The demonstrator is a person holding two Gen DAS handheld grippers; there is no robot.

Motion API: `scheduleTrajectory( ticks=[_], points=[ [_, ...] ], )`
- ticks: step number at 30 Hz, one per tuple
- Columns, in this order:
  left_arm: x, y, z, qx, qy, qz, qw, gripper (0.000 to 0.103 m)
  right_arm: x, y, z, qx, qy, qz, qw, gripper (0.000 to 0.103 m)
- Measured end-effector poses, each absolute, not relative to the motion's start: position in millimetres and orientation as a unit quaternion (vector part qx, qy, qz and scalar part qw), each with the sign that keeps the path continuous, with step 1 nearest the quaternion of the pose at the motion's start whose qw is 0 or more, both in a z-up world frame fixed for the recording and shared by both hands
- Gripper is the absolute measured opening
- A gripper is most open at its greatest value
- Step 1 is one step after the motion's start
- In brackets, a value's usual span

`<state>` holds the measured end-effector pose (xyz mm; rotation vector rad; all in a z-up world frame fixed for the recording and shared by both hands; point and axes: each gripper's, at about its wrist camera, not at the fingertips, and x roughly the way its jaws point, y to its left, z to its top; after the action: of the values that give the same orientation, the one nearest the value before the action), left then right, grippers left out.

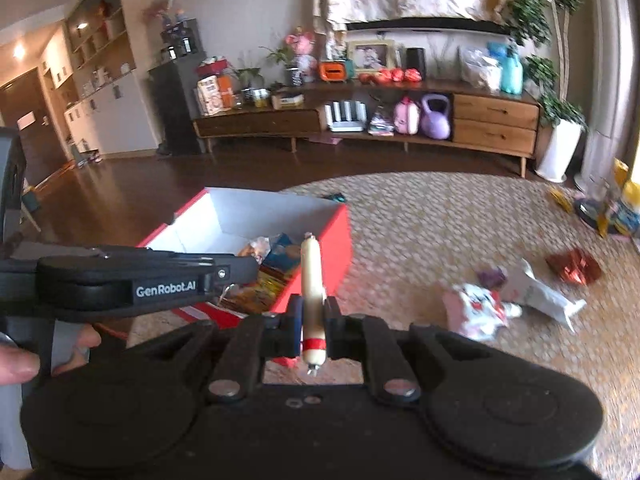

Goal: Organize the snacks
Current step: 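Carry the clear bag and cream stick with both grippers over the red box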

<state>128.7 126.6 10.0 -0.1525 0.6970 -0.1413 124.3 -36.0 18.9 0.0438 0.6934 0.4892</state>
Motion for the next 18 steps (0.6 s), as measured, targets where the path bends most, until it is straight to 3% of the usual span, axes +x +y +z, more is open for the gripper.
scheduleTrajectory(
  ticks=[18],
  points=[
    [136.2,238.5,10.9,-0.062,0.339,0.030,0.938,0.014,161.7,66.7,20.9,-0.008,0.344,0.278,0.897,0.009]
  ],
)
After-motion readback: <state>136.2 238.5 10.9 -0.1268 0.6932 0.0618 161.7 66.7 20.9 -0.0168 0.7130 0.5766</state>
